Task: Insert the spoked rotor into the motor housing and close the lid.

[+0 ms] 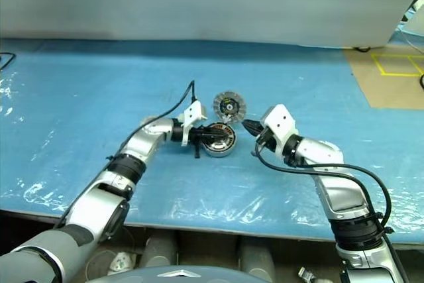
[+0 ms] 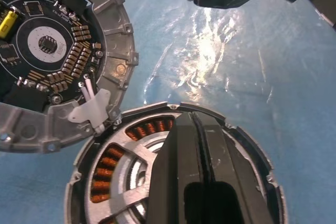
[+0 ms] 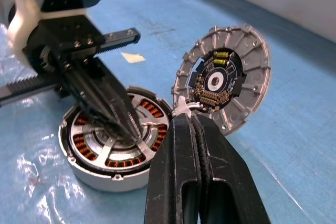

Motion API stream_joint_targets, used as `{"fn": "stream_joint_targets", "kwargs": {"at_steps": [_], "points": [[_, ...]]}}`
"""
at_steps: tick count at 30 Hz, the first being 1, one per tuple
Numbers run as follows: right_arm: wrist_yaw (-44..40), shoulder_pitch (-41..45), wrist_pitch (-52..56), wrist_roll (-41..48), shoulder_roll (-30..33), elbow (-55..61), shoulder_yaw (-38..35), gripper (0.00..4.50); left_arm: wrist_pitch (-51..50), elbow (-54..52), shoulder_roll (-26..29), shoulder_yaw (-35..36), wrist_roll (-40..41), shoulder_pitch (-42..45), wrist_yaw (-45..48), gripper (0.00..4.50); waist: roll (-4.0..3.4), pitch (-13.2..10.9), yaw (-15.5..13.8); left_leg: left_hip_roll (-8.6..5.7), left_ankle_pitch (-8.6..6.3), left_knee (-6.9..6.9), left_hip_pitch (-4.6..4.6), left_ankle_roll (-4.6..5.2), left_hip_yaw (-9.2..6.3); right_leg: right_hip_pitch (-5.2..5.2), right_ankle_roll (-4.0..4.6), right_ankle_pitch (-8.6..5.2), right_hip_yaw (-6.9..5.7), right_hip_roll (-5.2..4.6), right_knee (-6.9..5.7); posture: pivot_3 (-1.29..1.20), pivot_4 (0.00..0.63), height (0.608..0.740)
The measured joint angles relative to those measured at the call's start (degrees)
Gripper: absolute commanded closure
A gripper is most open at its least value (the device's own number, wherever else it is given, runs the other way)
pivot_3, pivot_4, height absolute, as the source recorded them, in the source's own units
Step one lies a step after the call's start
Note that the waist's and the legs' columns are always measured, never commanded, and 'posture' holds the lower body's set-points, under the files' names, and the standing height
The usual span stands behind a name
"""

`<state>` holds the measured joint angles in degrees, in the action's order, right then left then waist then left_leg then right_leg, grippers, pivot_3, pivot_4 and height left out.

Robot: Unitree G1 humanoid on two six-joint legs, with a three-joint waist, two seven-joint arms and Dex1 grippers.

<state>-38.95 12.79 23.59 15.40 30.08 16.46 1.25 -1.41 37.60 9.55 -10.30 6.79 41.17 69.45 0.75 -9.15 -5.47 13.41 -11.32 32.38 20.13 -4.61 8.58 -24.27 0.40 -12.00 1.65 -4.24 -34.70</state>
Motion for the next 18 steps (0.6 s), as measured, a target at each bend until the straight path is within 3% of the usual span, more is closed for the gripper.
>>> {"fn": "stream_joint_targets", "kwargs": {"at_steps": [6, 12, 18], "points": [[4.2, 5.3, -0.3, -1.3, -1.4, -7.0, -2.3, 4.50, -8.1, -13.5, 3.6, 1.7, 6.6, -5.1, 2.4, 4.46, -0.03, 0.0, 0.2, 0.01, 0.00, -0.13, 0.28, -0.01, 0.03, -0.34, 0.01, -0.01, -0.03, 0.05, 0.01, 0.00, 0.150, 0.740], [8.1, 12.6, -5.1, -7.1, -4.3, -18.2, -0.2, 4.50, -15.6, -25.5, 9.1, 3.1, 10.9, -11.7, 1.3, 4.46, -0.05, 0.0, 1.5, 0.02, 0.01, -0.13, 0.75, -0.02, 0.04, -0.82, -0.13, 0.08, -0.05, 0.08, -0.05, 0.00, 0.150, 0.740], [6.9, 20.9, -11.1, -8.7, -8.2, -32.6, 1.7, 4.50, -19.6, -31.9, 12.3, 3.9, 12.8, -17.2, -1.2, 4.46, -0.08, -0.1, 1.9, 0.00, 0.01, -0.11, 0.83, -0.02, 0.04, -0.87, -0.12, 0.08, -0.06, 0.07, -0.05, 0.00, 0.150, 0.740]]}}
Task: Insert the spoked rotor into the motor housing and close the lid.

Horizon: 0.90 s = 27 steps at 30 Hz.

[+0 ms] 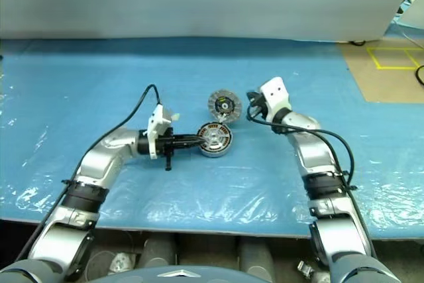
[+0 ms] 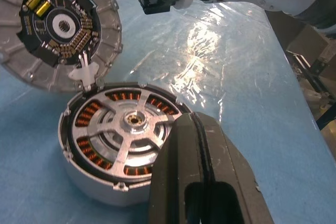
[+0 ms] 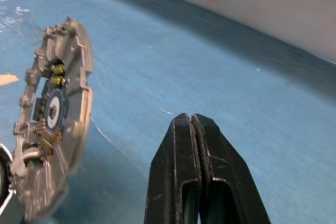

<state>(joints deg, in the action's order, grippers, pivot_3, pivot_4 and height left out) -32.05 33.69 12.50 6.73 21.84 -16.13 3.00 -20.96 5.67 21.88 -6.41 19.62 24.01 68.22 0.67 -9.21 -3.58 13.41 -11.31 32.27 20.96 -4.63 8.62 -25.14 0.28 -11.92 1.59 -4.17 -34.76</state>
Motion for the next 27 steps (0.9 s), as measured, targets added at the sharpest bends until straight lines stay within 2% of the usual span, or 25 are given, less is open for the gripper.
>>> {"fn": "stream_joint_targets", "kwargs": {"at_steps": [5, 10, 16, 21, 27], "points": [[-9.2, 6.8, -1.0, 4.8, -3.0, -10.1, -0.9, 4.50, -2.9, -4.1, 3.5, 1.2, 2.1, -6.8, -1.3, 4.46, -0.01, 0.0, 0.7, 0.09, 0.00, 0.01, 0.04, 0.01, 0.00, -0.01, 0.03, -0.01, -0.06, 0.01, -0.04, 0.00, 0.150, 0.740], [-18.3, 7.7, -0.2, 8.6, -2.9, -12.1, -1.8, 4.50, -4.4, -6.5, 7.4, 3.7, 3.4, -13.3, -2.5, 4.46, -0.01, 0.0, 0.9, 0.13, 0.00, 0.04, 0.09, 0.03, 0.00, -0.01, 0.15, -0.06, -0.16, 0.00, -0.05, 0.00, 0.150, 0.740], [-25.4, 5.8, 3.1, 10.0, -1.9, -2.8, 1.1, 4.50, -3.8, -7.8, 8.1, 5.5, 4.1, -15.3, -5.0, 4.46, -0.01, 0.0, 0.9, 0.19, 0.00, 0.10, 0.01, 0.04, 0.00, 0.02, 0.17, -0.07, -0.16, 0.01, -0.08, 0.00, 0.150, 0.740], [-27.1, 1.3, 5.1, 8.7, -2.2, 7.3, 7.8, 4.50, -3.2, -8.3, 7.4, 5.7, 4.2, -15.3, -6.2, 4.46, -0.01, 0.0, 0.9, 0.18, 0.00, 0.11, 0.01, 0.03, 0.01, 0.02, 0.18, -0.07, -0.14, 0.01, -0.08, 0.00, 0.150, 0.740], [-25.2, -5.7, -0.2, 0.4, -1.5, 10.1, 17.1, 4.50, -1.9, -8.3, 6.7, 5.7, 4.2, -15.3, -7.2, 4.46, 0.00, 0.0, 0.9, 0.16, 0.00, 0.14, 0.00, 0.02, 0.01, 0.04, 0.17, -0.07, -0.11, 0.00, -0.07, 0.00, 0.150, 0.740]]}}
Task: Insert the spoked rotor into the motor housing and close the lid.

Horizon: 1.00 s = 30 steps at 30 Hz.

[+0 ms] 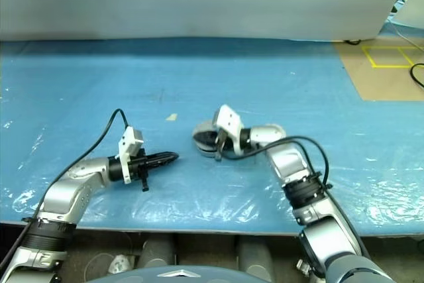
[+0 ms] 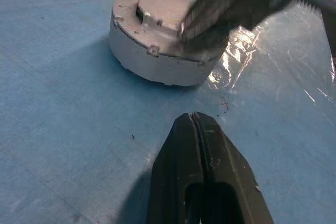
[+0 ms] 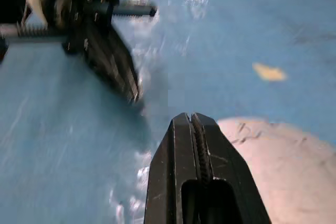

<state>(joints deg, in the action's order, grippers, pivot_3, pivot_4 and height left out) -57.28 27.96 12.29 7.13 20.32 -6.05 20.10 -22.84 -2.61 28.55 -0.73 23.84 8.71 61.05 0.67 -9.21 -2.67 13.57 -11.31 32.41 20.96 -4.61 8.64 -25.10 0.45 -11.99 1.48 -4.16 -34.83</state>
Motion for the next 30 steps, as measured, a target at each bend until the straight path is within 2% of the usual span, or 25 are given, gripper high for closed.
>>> {"fn": "stream_joint_targets", "kwargs": {"at_steps": [3, 6, 13, 17, 18, 23, 30], "points": [[1.5, -0.2, -2.0, -2.9, 0.5, -0.7, 1.0, 4.50, 1.0, 0.0, -0.4, 0.0, 0.0, 0.2, -0.3, 4.46, 0.03, 0.0, 0.1, 0.00, -0.01, 0.05, -0.21, 0.00, 0.01, 0.18, 0.00, -0.01, 0.03, 0.00, 0.00, 0.00, 0.150, 0.740], [2.7, -0.8, -1.1, -1.6, -0.7, -1.0, -0.2, 3.88, 1.9, 0.1, -0.6, 0.0, -0.1, 0.2, -0.6, 4.50, 0.03, 0.0, 0.1, 0.00, -0.01, 0.10, -0.34, 0.01, 0.01, 0.27, 0.00, 0.00, 0.08, 0.00, -0.08, 0.00, 0.150, 0.740], [4.5, 0.4, 6.9, 8.5, -4.1, -0.3, -9.5, 1.56, 2.7, 0.9, -0.7, -0.4, -0.2, 0.5, -1.0, 4.50, 0.02, 0.0, 0.1, 0.00, -0.01, 0.13, -0.26, 0.01, 0.02, 0.23, 0.03, 0.01, 0.08, 0.01, -0.06, 0.00, 0.150, 0.740], [4.7, 0.7, 7.8, 10.2, -4.1, 1.1, -11.1, 0.17, 3.0, 1.4, -0.7, -1.2, -0.3, 0.6, -1.1, 4.50, 0.02, 0.0, 0.1, 0.02, 0.00, 0.06, -0.25, 0.01, 0.02, 0.20, 0.03, 0.01, 0.06, 0.02, -0.04, 0.00, 0.150, 0.740], [4.7, 0.7, 8.1, 10.3, -4.1, 1.1, -11.1, 0.04, 3.0, 1.4, -0.7, -1.2, -0.3, 0.6, -1.1, 4.50, 0.02, 0.0, 0.1, 0.01, 0.00, 0.06, -0.22, 0.01, 0.02, 0.16, 0.03, 0.01, 0.06, 0.02, -0.04, 0.00, 0.150, 0.740], [5.5, 0.5, 8.9, 11.0, -4.2, 2.6, -11.1, 0.04, 3.1, 1.9, -0.7, -1.4, -0.3, 0.9, -1.1, 4.50, 0.02, 0.0, 0.1, 0.01, 0.00, 0.07, -0.20, 0.00, 0.02, 0.14, 0.02, 0.01, 0.07, 0.01, -0.05, 0.00, 0.150, 0.740], [11.7, 2.2, 2.4, 2.5, -3.8, -2.9, -10.0, 0.04, 3.4, 2.3, -0.7, -1.7, -0.3, 1.9, -1.1, 4.50, 0.02, 0.0, 0.1, 0.01, 0.00, 0.12, -0.17, 0.00, 0.02, 0.13, 0.02, 0.01, 0.07, 0.01, -0.06, 0.00, 0.150, 0.740]]}}
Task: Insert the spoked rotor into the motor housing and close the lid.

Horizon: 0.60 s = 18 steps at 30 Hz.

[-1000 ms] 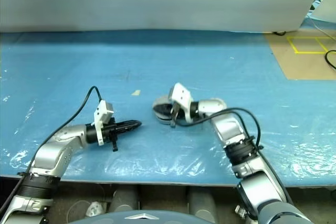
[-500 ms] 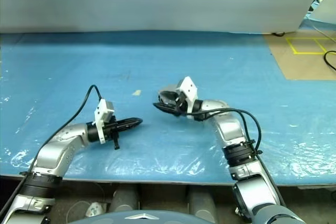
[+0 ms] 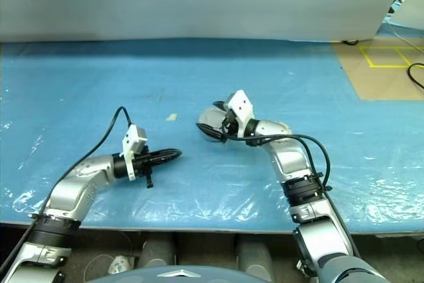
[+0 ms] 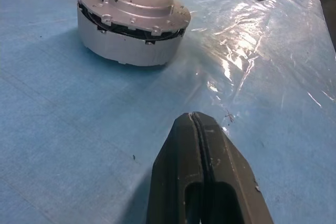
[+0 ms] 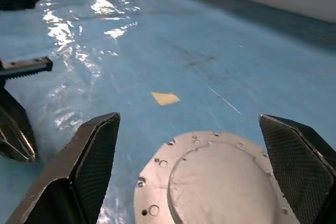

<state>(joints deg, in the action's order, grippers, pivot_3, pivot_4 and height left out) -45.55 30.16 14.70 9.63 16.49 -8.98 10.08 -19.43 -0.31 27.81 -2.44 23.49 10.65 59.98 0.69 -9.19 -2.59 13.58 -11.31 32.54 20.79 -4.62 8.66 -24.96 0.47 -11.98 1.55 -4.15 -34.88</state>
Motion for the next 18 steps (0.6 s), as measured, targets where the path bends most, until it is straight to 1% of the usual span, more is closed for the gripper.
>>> {"fn": "stream_joint_targets", "kwargs": {"at_steps": [7, 8, 9, 13, 16, 18], "points": [[1.0, 0.0, -3.1, -5.1, 0.0, -3.0, 3.5, 0.04, 1.0, 0.4, -0.6, -0.1, -0.1, 0.6, 0.0, 4.50, 0.00, 0.0, 0.0, 0.00, 0.00, 0.00, 0.07, 0.00, 0.00, -0.05, -0.01, 0.00, 0.00, 0.00, 0.01, 0.00, 0.150, 0.740], [1.2, 0.1, -3.3, -5.6, 0.0, -3.1, 3.7, 0.40, 1.0, 0.4, -0.6, -0.1, -0.1, 0.6, 0.0, 4.50, 0.00, 0.0, 0.0, 0.00, 0.00, 0.01, 0.06, 0.00, 0.00, -0.04, -0.01, 0.01, 0.00, 0.00, 0.00, 0.00, 0.150, 0.740], [1.6, 0.4, -3.3, -6.2, 0.0, -3.3, 3.8, 0.62, 1.0, 0.5, -0.7, -0.1, -0.1, 0.6, 0.0, 4.50, 0.00, 0.0, 0.0, 0.00, 0.00, 0.02, 0.05, 0.00, 0.00, -0.04, -0.01, 0.01, 0.00, 0.00, -0.01, 0.00, 0.150, 0.740], [3.2, 0.9, -2.9, -6.6, -1.1, -3.9, 3.5, 2.00, 1.4, 0.7, -0.7, -0.2, -0.2, 0.6, -0.3, 4.50, 0.00, 0.0, 0.1, 0.00, 0.00, 0.04, 0.02, 0.00, 0.00, -0.03, -0.01, 0.01, 0.00, 0.00, -0.06, 0.00, 0.150, 0.740], [3.4, 1.1, 0.6, -4.1, -3.1, -4.0, 1.4, 3.02, 1.5, 0.8, -0.9, -0.3, -0.3, 0.6, -0.4, 4.50, 0.00, 0.0, 0.1, 0.00, 0.00, 0.04, 0.03, 0.00, 0.00, -0.04, -0.01, 0.01, 0.01, 0.00, -0.06, 0.00, 0.150, 0.740], [3.6, 1.4, 1.7, -3.3, -3.2, -4.0, 1.1, 3.02, 1.5, 1.1, -0.9, -0.3, -0.3, 0.6, -0.5, 4.50, 0.00, 0.0, 0.0, 0.00, 0.00, 0.05, 0.05, 0.00, 0.00, -0.04, -0.01, 0.01, 0.00, 0.00, -0.06, 0.00, 0.150, 0.740]]}}
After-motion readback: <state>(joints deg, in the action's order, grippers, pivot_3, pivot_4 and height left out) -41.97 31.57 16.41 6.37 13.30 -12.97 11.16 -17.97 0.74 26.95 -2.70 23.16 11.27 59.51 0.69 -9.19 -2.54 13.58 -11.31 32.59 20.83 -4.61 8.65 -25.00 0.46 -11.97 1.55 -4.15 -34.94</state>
